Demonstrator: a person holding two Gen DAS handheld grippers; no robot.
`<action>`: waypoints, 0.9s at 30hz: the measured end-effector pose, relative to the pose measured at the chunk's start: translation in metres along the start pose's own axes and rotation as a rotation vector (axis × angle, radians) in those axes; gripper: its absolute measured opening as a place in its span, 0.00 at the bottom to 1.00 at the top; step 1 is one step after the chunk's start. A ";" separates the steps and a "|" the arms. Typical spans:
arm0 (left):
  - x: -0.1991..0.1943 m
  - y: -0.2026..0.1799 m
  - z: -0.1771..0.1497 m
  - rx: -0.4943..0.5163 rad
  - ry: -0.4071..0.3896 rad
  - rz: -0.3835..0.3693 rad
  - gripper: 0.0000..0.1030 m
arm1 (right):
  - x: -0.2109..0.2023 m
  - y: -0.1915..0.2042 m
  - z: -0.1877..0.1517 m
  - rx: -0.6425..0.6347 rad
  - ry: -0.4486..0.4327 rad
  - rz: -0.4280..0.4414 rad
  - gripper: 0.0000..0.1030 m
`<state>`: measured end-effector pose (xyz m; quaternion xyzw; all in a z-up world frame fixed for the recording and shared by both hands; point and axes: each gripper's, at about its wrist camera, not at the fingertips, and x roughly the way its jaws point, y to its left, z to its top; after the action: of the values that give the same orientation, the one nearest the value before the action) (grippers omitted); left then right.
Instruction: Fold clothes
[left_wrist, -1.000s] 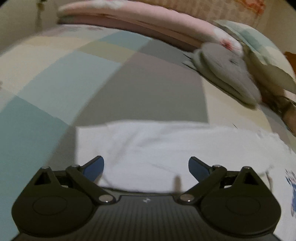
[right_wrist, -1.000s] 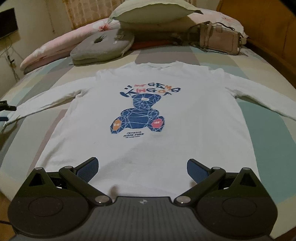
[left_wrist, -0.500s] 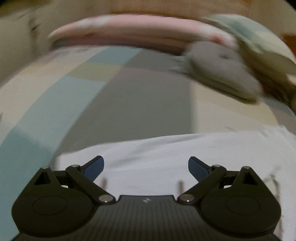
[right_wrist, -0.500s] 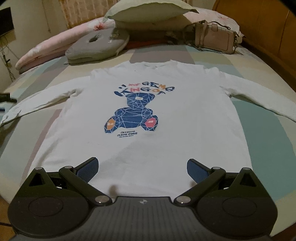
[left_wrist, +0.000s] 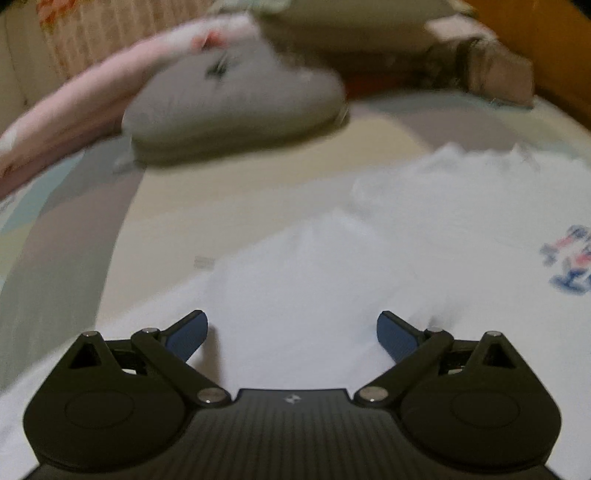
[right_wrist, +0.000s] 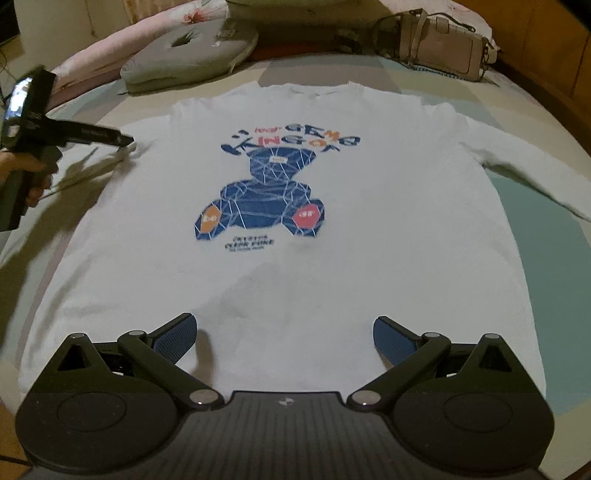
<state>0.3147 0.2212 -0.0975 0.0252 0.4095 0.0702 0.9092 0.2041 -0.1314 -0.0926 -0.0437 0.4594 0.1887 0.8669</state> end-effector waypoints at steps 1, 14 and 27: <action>-0.001 0.005 -0.006 -0.025 -0.001 -0.016 0.96 | 0.001 -0.001 -0.002 -0.004 0.000 -0.002 1.00; -0.001 -0.012 0.054 -0.137 -0.001 -0.232 0.96 | -0.005 -0.007 -0.005 -0.030 -0.040 0.004 1.00; 0.097 -0.045 0.105 -0.302 0.045 -0.361 0.97 | -0.020 -0.020 -0.001 -0.028 -0.106 0.056 1.00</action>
<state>0.4617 0.1925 -0.1042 -0.1863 0.4123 -0.0327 0.8912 0.2012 -0.1561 -0.0787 -0.0330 0.4111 0.2215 0.8836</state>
